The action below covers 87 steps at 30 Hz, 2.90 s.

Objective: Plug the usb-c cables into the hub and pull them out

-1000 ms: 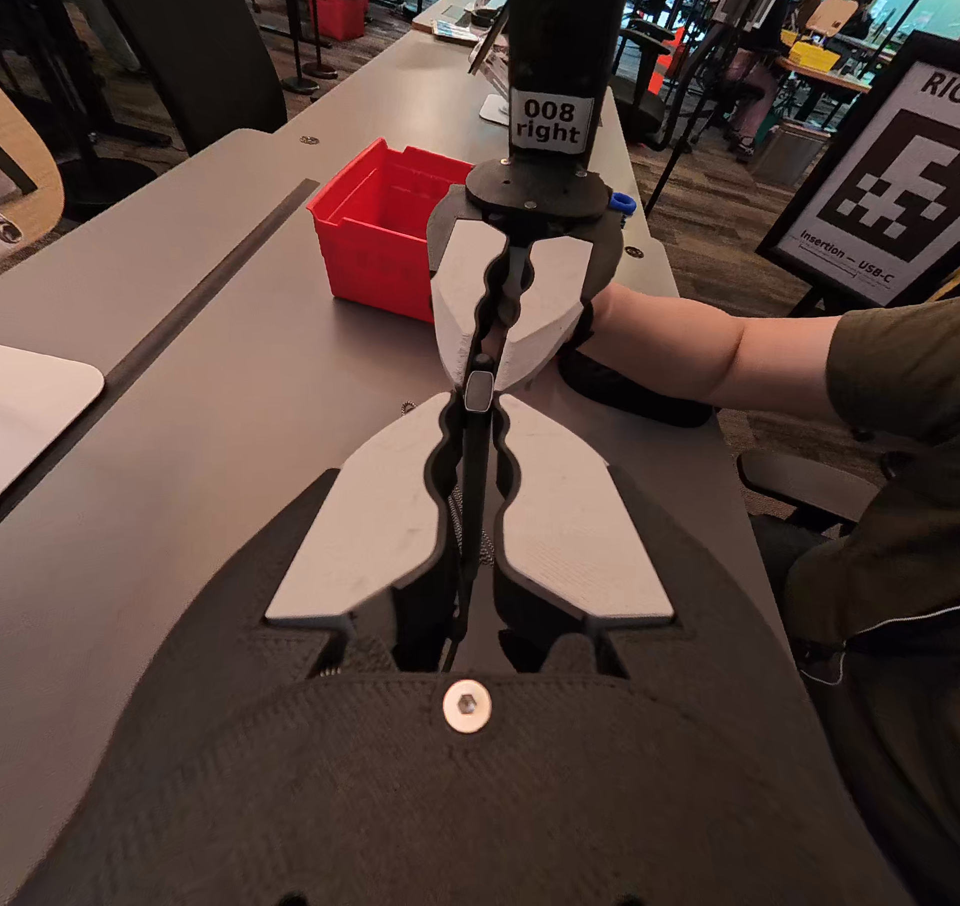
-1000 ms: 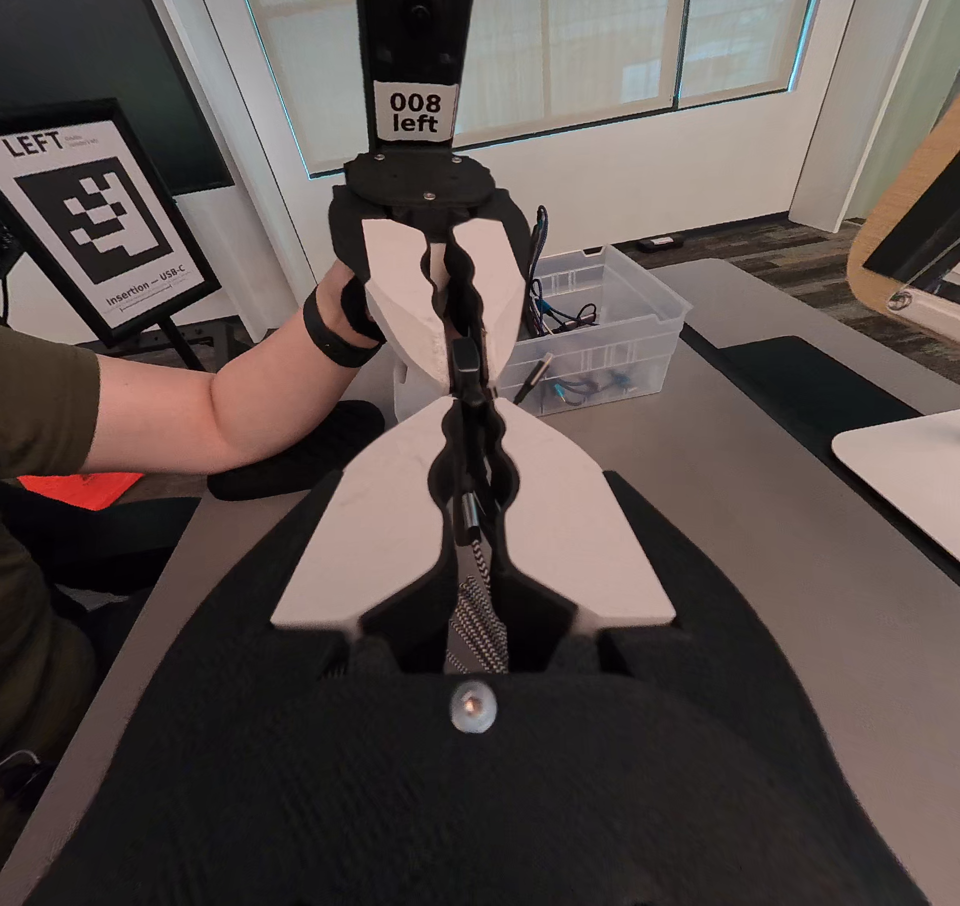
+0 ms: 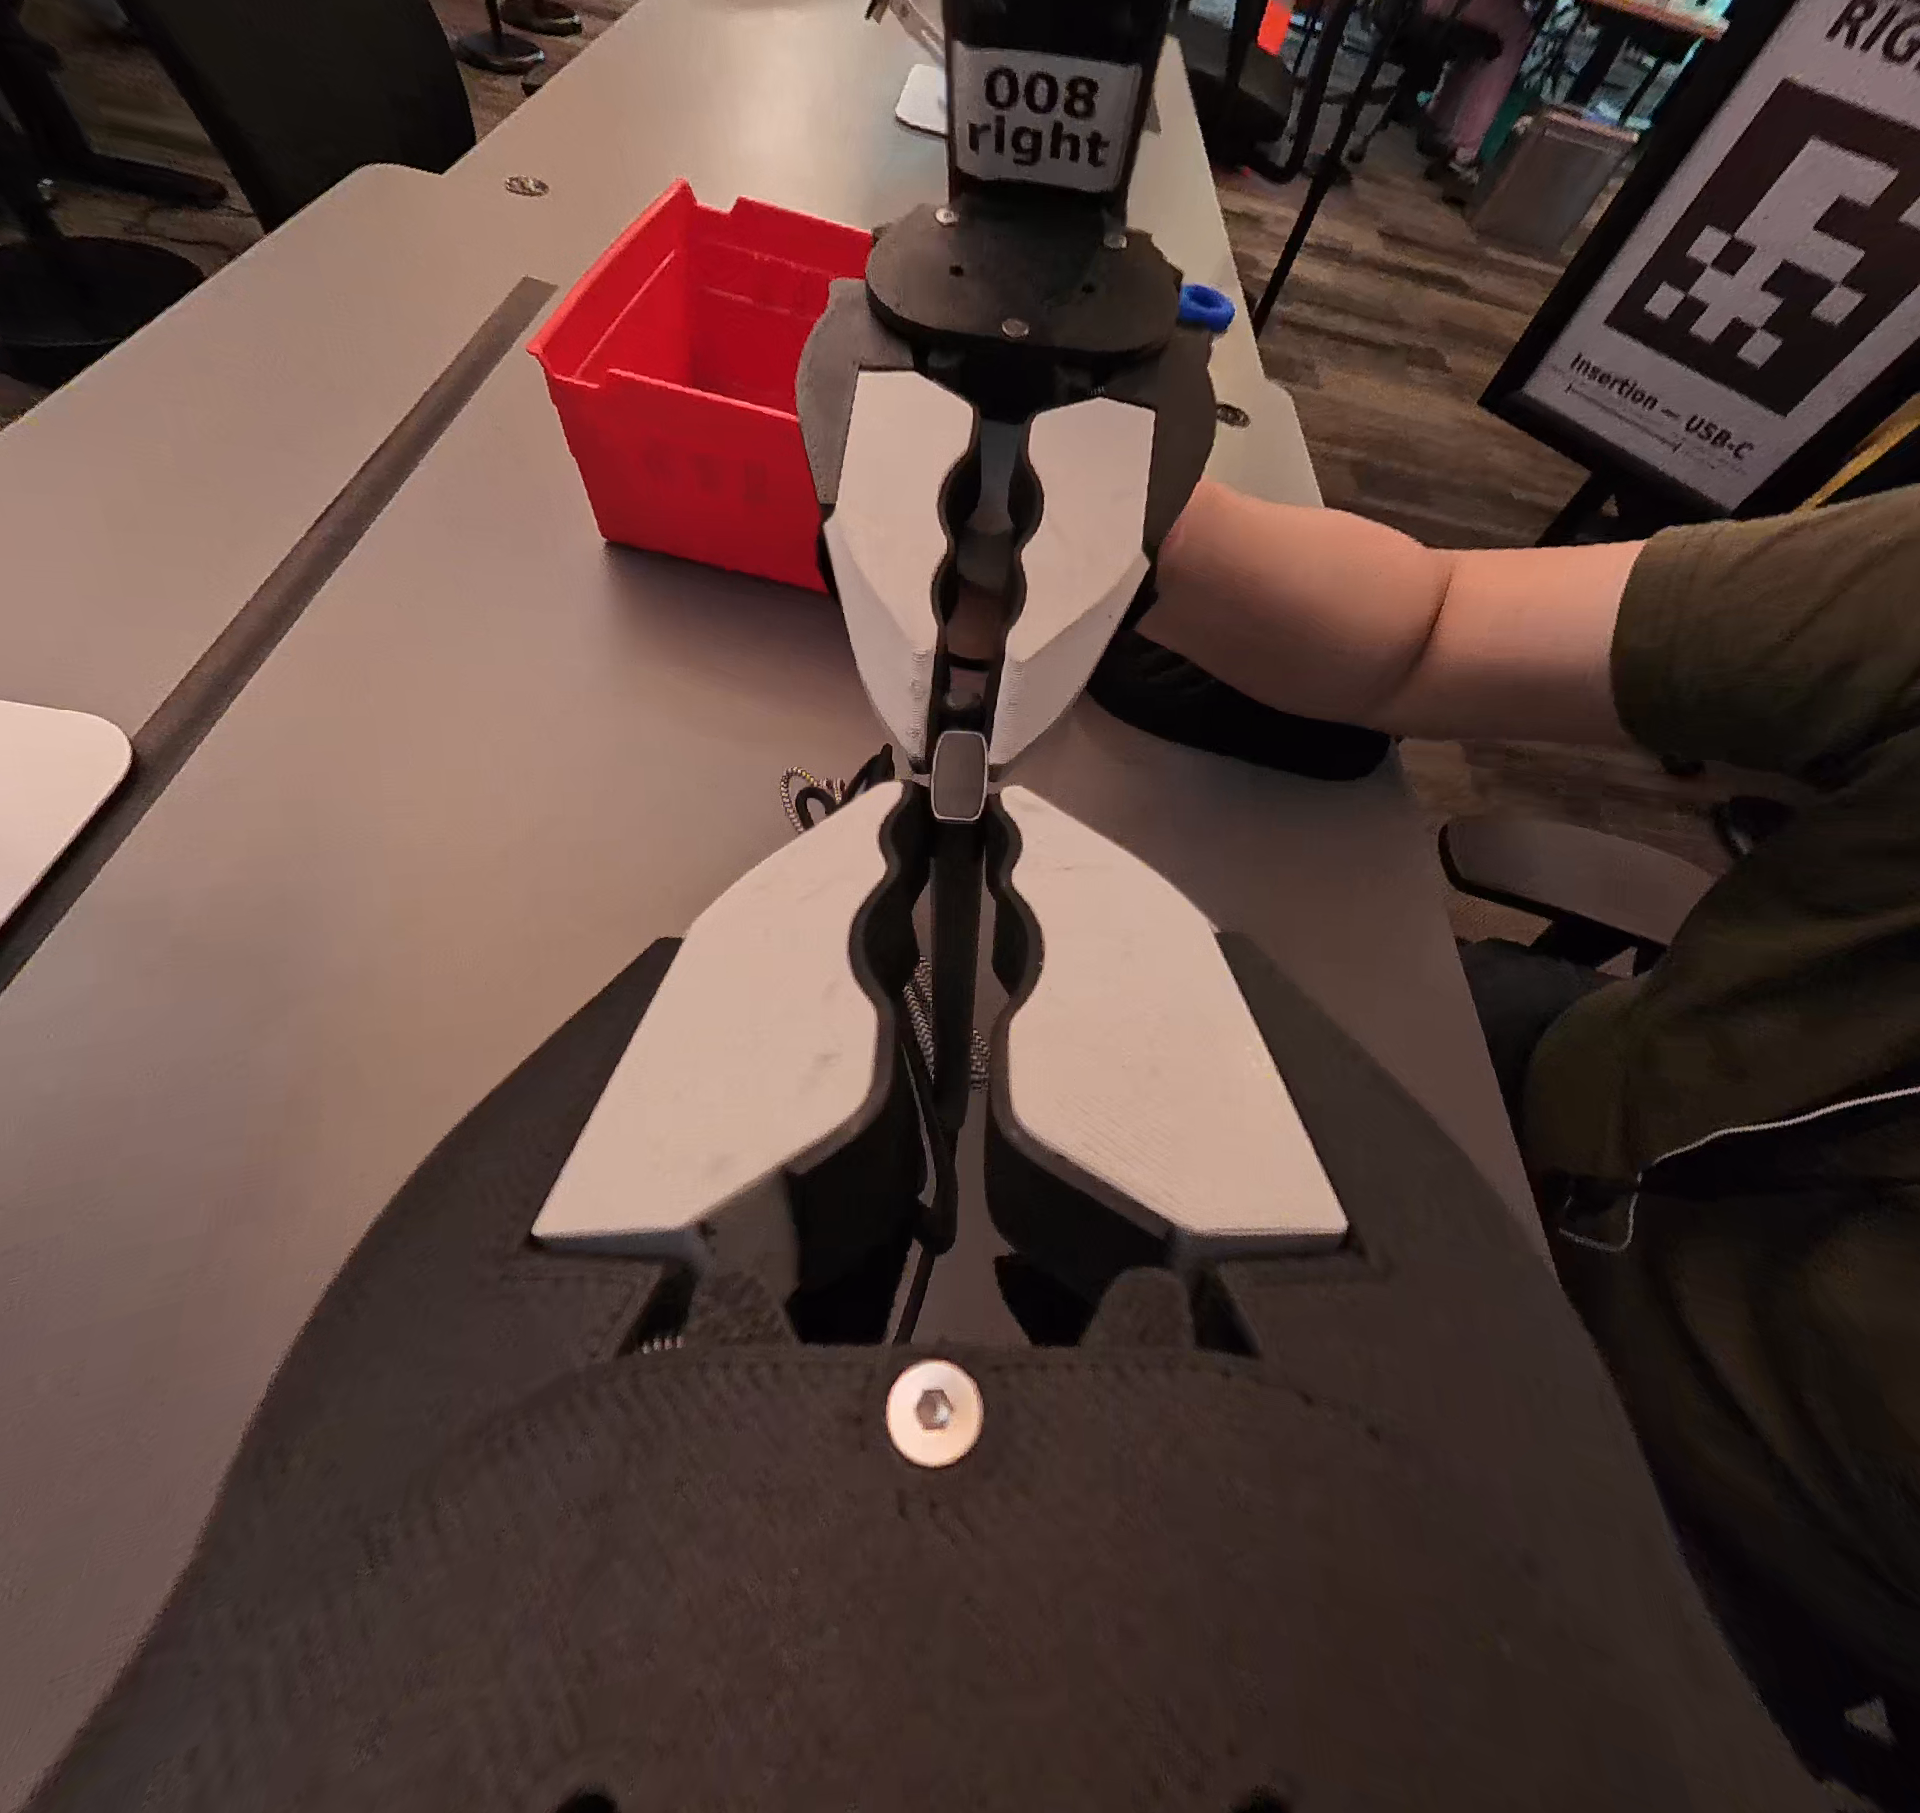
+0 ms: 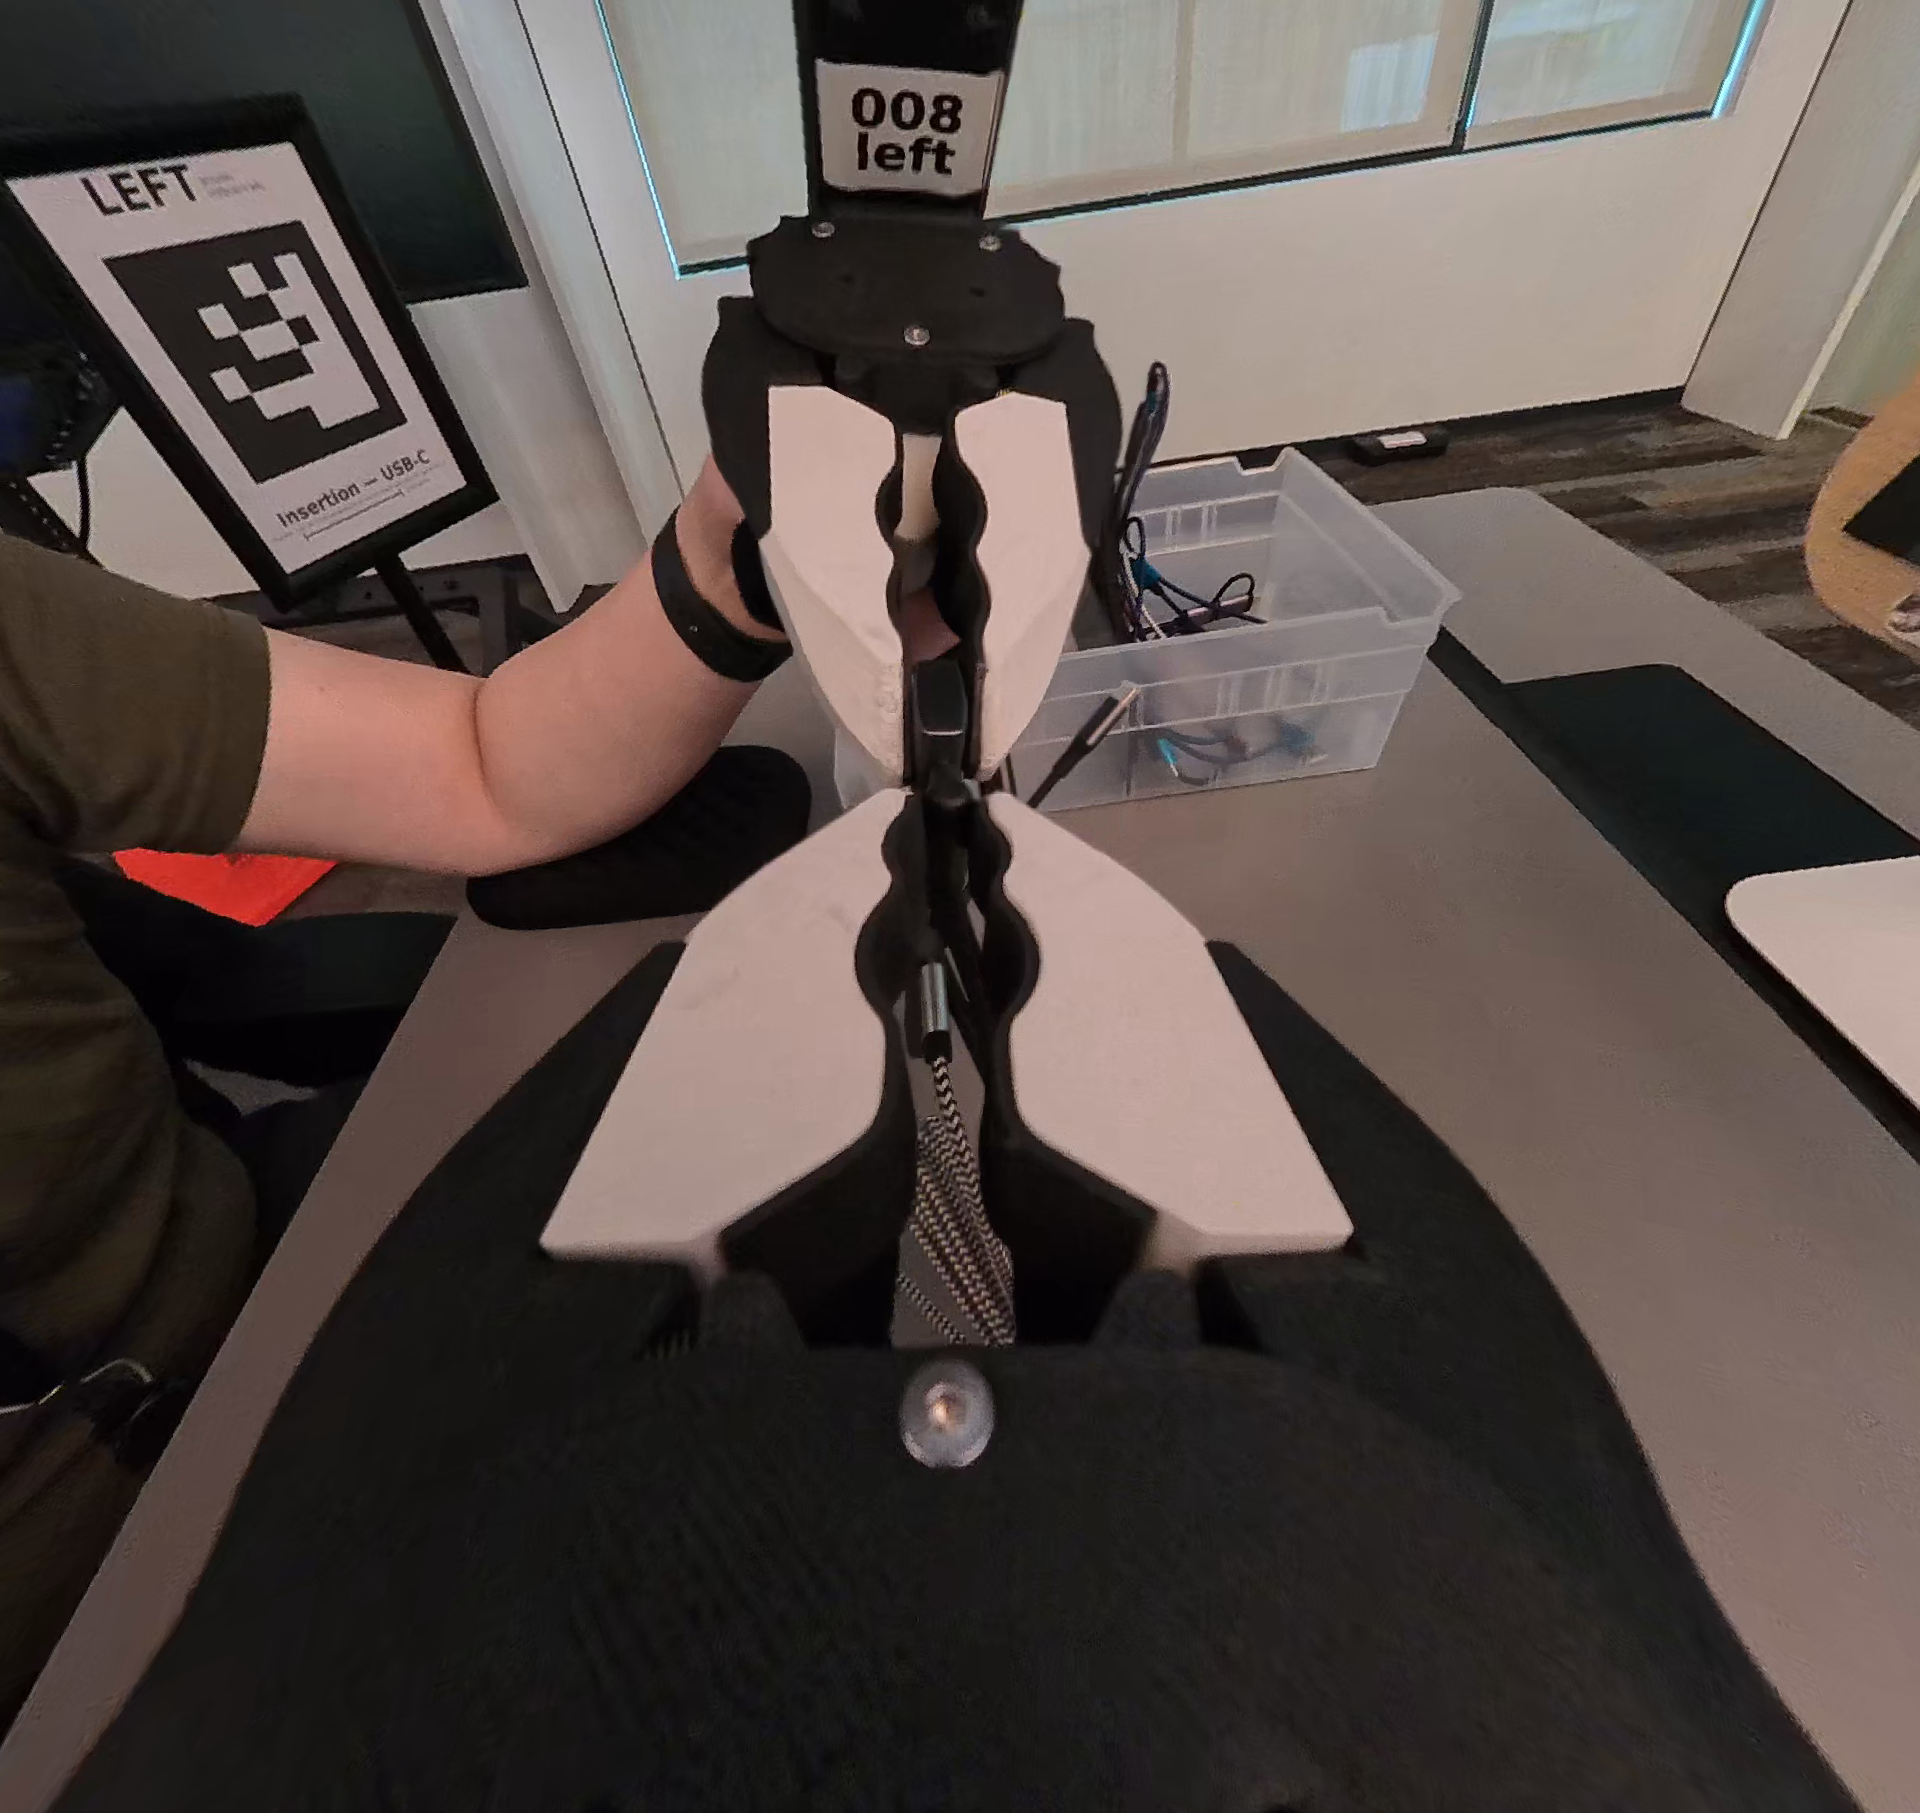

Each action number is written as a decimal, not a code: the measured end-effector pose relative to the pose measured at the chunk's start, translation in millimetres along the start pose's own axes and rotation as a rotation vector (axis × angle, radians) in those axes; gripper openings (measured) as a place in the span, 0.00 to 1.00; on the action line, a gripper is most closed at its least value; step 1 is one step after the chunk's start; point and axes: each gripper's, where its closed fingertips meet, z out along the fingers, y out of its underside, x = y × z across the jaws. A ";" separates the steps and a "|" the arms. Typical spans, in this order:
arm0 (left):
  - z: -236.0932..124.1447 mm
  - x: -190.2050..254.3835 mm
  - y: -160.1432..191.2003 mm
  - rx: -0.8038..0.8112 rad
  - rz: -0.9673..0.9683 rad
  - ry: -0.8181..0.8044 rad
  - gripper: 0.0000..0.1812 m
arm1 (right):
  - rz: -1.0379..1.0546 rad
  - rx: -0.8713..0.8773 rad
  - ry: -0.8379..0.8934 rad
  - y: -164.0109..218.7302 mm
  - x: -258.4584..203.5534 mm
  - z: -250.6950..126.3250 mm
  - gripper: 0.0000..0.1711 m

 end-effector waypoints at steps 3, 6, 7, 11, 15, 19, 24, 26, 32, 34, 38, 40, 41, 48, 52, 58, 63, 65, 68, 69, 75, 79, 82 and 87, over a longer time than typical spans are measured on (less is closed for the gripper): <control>-0.1 3.1 2.7 -0.029 0.020 -0.002 0.05 | 0.004 -0.030 -0.017 2.8 -3.5 0.8 0.05; 0.1 4.8 4.6 -0.047 0.028 -0.003 0.05 | 0.004 -0.051 -0.023 4.8 -5.0 1.0 0.05; 0.2 5.1 5.2 -0.051 0.031 -0.003 0.05 | 0.005 -0.055 -0.026 5.3 -5.4 1.1 0.05; -0.3 5.5 8.0 -0.071 0.040 -0.005 0.05 | 0.019 -0.069 -0.036 7.9 -6.3 2.6 0.05; -1.9 4.0 10.2 -0.084 0.031 -0.007 0.05 | 0.024 -0.088 -0.031 10.6 -4.5 0.7 0.05; -69.0 -10.8 -7.7 0.073 -0.023 -0.107 0.05 | 0.081 0.033 0.104 -12.4 27.8 -55.8 0.05; -109.1 10.4 -25.8 0.171 0.069 -0.142 0.05 | 0.013 -0.014 0.197 -21.6 30.2 -86.3 0.05; -109.2 12.4 -29.6 0.198 0.050 -0.118 0.05 | 0.026 0.005 0.217 -24.5 34.0 -93.8 0.05; -105.8 19.0 -38.4 0.254 0.007 -0.044 0.05 | 0.025 0.082 0.324 -47.6 37.1 -128.3 0.05; -104.1 26.0 -42.6 0.271 0.010 -0.007 0.05 | -0.042 0.137 0.372 -71.0 22.2 -148.4 0.06; -97.2 34.1 -46.2 0.271 0.020 0.029 0.05 | -0.188 0.254 0.507 -109.6 -13.9 -214.6 0.05; -92.6 37.6 -47.6 0.271 0.016 0.049 0.05 | -0.189 0.210 0.545 -99.0 -21.4 -247.6 0.05; -89.6 39.0 -47.8 0.266 0.015 0.056 0.05 | -0.162 0.133 0.565 -81.6 -18.9 -261.4 0.05; -65.9 45.4 -44.4 0.205 0.025 0.081 0.05 | 0.185 -0.277 0.579 57.4 14.6 -312.5 0.05; -58.8 48.0 -44.2 0.193 0.023 0.094 0.05 | 0.464 -0.548 0.538 136.1 29.4 -311.3 0.06; -51.1 49.8 -46.4 0.196 0.014 0.107 0.05 | 0.364 -0.501 0.677 111.4 64.4 -299.4 0.27; -37.2 48.2 -43.5 0.166 0.009 0.104 0.05 | -0.060 -0.277 0.688 5.0 61.5 -227.6 0.29; -32.7 47.2 -42.3 0.158 0.004 0.106 0.05 | -0.184 -0.151 0.482 -31.7 29.4 -163.3 0.29; -27.6 46.8 -41.5 0.152 -0.003 0.112 0.05 | -0.226 -0.060 0.155 -47.0 -23.6 -76.0 0.28; -26.1 46.8 -41.1 0.149 -0.004 0.114 0.05 | -0.213 -0.071 0.086 -42.6 -33.9 -53.7 0.27; -22.6 47.3 -41.3 0.147 0.000 0.111 0.05 | -0.038 -0.181 -0.053 3.6 -40.7 13.6 0.23; -23.3 45.8 -41.9 0.150 0.000 0.102 0.05 | 0.061 -0.136 -0.066 5.6 -37.4 26.5 0.21; -22.8 44.7 -42.3 0.153 -0.003 0.100 0.05 | 0.109 -0.084 -0.097 -0.7 -40.6 29.5 0.18; -19.3 37.1 -48.1 0.213 -0.021 0.078 0.05 | 0.096 -0.045 -0.096 -7.0 -40.3 26.2 0.06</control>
